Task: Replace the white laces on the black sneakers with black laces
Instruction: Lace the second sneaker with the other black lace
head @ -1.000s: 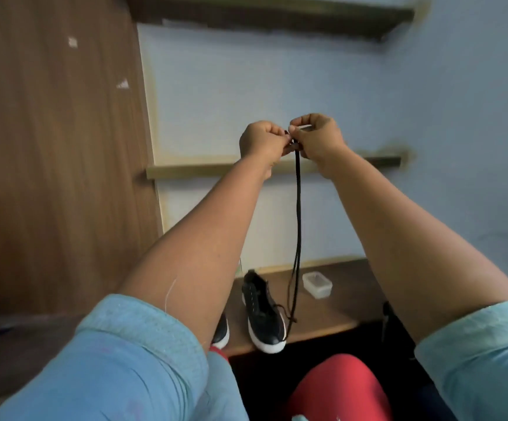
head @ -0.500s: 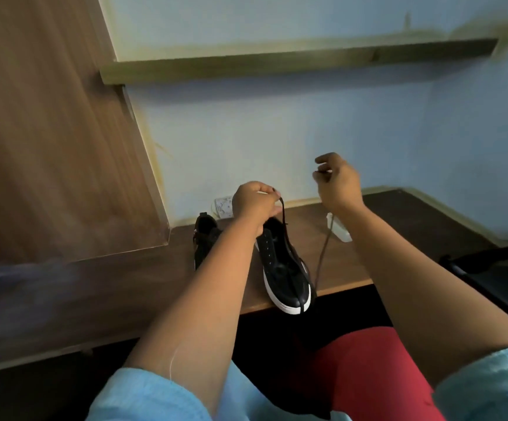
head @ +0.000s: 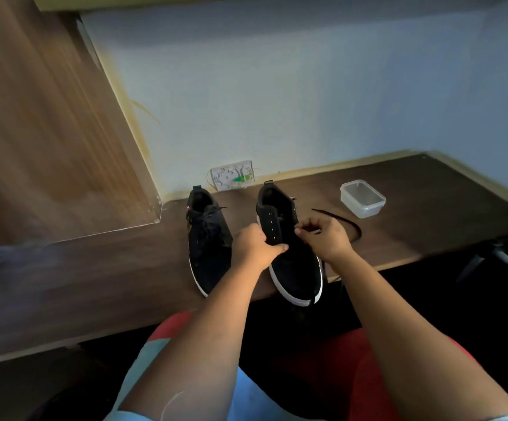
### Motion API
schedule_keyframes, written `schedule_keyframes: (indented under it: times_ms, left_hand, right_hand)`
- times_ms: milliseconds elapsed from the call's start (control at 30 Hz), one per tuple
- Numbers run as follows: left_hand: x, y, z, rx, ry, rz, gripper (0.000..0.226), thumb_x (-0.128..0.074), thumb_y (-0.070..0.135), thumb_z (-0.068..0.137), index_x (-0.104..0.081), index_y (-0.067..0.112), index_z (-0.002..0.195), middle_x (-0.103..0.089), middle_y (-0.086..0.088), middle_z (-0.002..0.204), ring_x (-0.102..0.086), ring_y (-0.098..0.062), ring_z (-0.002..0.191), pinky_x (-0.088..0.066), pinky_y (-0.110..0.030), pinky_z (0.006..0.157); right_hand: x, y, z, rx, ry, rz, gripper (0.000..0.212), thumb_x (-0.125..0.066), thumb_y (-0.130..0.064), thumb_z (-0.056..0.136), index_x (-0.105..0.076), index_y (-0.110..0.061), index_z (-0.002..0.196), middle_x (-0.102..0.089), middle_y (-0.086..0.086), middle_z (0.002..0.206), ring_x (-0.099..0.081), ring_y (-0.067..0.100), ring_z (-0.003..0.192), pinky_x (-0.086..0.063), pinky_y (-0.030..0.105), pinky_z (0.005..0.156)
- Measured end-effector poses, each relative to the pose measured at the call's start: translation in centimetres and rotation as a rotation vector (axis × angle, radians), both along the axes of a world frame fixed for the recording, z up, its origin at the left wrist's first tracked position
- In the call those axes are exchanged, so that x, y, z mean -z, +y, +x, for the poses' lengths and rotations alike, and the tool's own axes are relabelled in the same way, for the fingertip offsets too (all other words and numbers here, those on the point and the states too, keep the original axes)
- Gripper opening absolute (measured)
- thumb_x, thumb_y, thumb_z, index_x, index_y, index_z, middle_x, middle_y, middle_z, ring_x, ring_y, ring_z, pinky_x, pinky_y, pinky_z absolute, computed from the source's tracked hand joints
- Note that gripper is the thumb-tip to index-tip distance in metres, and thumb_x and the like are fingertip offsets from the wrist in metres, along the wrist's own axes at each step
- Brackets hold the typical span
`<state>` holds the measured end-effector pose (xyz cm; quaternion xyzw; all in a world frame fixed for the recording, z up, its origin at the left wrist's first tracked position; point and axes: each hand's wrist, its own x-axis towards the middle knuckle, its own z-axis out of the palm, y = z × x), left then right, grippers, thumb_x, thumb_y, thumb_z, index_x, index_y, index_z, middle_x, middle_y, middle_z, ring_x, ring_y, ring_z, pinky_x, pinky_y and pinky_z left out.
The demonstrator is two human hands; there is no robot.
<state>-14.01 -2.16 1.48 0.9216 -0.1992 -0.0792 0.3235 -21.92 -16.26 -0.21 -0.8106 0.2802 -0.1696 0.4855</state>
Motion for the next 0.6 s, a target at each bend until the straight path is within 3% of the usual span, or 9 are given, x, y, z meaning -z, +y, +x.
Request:
schedule_keyframes:
  times_ms: [133,200,267,367,467,600]
  left_hand:
    - [0.3,-0.6,-0.3,0.009,0.038,-0.013,0.027,-0.074,0.028,0.075,-0.055,0.013,0.063,-0.049,-0.001,0.058,-0.047,-0.015,0.055,-0.033,-0.025,0.047]
    - [0.6,-0.4,0.3,-0.073,0.211,-0.187,0.019,-0.069,0.013,0.075,-0.057,0.011,0.061,-0.05,-0.008,0.061,-0.053,-0.02,0.058,-0.044,-0.023,0.056]
    - [0.8,0.1,1.0,-0.161,0.455,-0.4,0.017,-0.065,-0.005,0.079,-0.059,0.007,0.069,-0.055,-0.012,0.071,-0.059,-0.024,0.072,-0.055,-0.034,0.07]
    - [0.4,0.7,1.0,-0.204,0.711,-0.578,0.015,-0.058,-0.014,0.087,-0.061,-0.002,0.095,-0.059,-0.015,0.083,-0.06,-0.029,0.088,-0.052,-0.033,0.078]
    - [0.2,1.0,0.6,-0.23,0.763,-0.627,0.028,-0.057,-0.014,0.088,-0.057,-0.008,0.115,-0.062,-0.018,0.093,-0.059,-0.03,0.093,-0.052,-0.035,0.08]
    - [0.3,1.1,0.8,-0.263,0.772,-0.669,0.03,-0.059,-0.016,0.085,-0.058,-0.011,0.114,-0.059,-0.024,0.106,-0.06,-0.03,0.096,-0.052,-0.033,0.081]
  right_hand:
    - [0.2,1.5,-0.1,-0.091,0.018,-0.204,0.009,-0.071,-0.021,0.086,-0.076,-0.02,0.093,-0.071,-0.004,0.087,-0.061,0.007,0.082,-0.039,0.014,0.074]
    - [0.7,2.2,0.1,-0.125,0.049,-0.314,0.018,-0.065,-0.015,0.088,-0.075,-0.014,0.104,-0.072,0.002,0.1,-0.063,0.014,0.093,-0.034,0.01,0.076]
    - [1.1,3.0,0.5,-0.156,0.041,-0.383,0.024,-0.059,-0.005,0.09,-0.073,-0.011,0.108,-0.069,0.01,0.109,-0.063,0.024,0.101,-0.03,0.009,0.077]
    - [1.1,4.1,0.8,-0.157,-0.03,-0.371,0.027,-0.057,0.002,0.088,-0.072,-0.007,0.109,-0.07,0.011,0.106,-0.064,0.024,0.099,-0.036,0.01,0.081]
    - [1.6,4.7,1.0,-0.129,-0.067,-0.313,0.022,-0.063,0.0,0.084,-0.07,-0.011,0.102,-0.073,0.003,0.094,-0.068,0.017,0.09,-0.051,0.024,0.084]
    - [1.9,4.7,1.2,-0.121,-0.047,-0.343,0.013,-0.065,-0.005,0.083,-0.071,-0.016,0.089,-0.072,0.001,0.086,-0.067,0.019,0.082,-0.053,0.034,0.076]
